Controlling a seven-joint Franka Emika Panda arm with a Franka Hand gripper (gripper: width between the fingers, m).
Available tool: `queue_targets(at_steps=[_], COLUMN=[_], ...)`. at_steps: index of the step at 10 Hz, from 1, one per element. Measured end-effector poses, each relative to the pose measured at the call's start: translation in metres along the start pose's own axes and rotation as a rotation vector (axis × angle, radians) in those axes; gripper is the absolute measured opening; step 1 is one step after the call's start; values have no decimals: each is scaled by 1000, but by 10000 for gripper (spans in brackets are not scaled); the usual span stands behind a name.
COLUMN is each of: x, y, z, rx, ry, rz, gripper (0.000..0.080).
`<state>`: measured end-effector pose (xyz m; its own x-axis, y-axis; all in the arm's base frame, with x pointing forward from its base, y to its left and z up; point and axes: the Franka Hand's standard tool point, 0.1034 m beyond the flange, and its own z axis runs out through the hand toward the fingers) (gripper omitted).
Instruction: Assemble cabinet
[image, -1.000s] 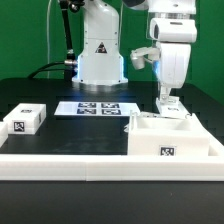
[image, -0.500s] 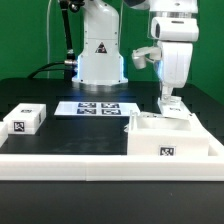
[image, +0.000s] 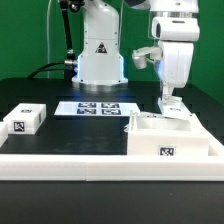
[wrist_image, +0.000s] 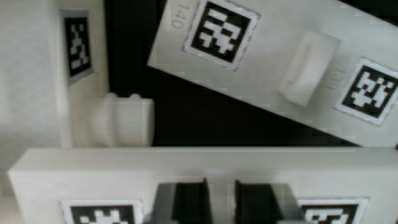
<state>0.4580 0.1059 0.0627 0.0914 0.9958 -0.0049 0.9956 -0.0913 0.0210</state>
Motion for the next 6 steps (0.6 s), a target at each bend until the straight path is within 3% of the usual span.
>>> queue_targets(at_steps=[1, 3, 6], x=[0, 0, -2], y=[0, 14, 29], z=[0, 0, 0], rx=[1, -5, 6], ry=[0, 2, -10], rz=[1, 10, 17], gripper=[67, 67, 67])
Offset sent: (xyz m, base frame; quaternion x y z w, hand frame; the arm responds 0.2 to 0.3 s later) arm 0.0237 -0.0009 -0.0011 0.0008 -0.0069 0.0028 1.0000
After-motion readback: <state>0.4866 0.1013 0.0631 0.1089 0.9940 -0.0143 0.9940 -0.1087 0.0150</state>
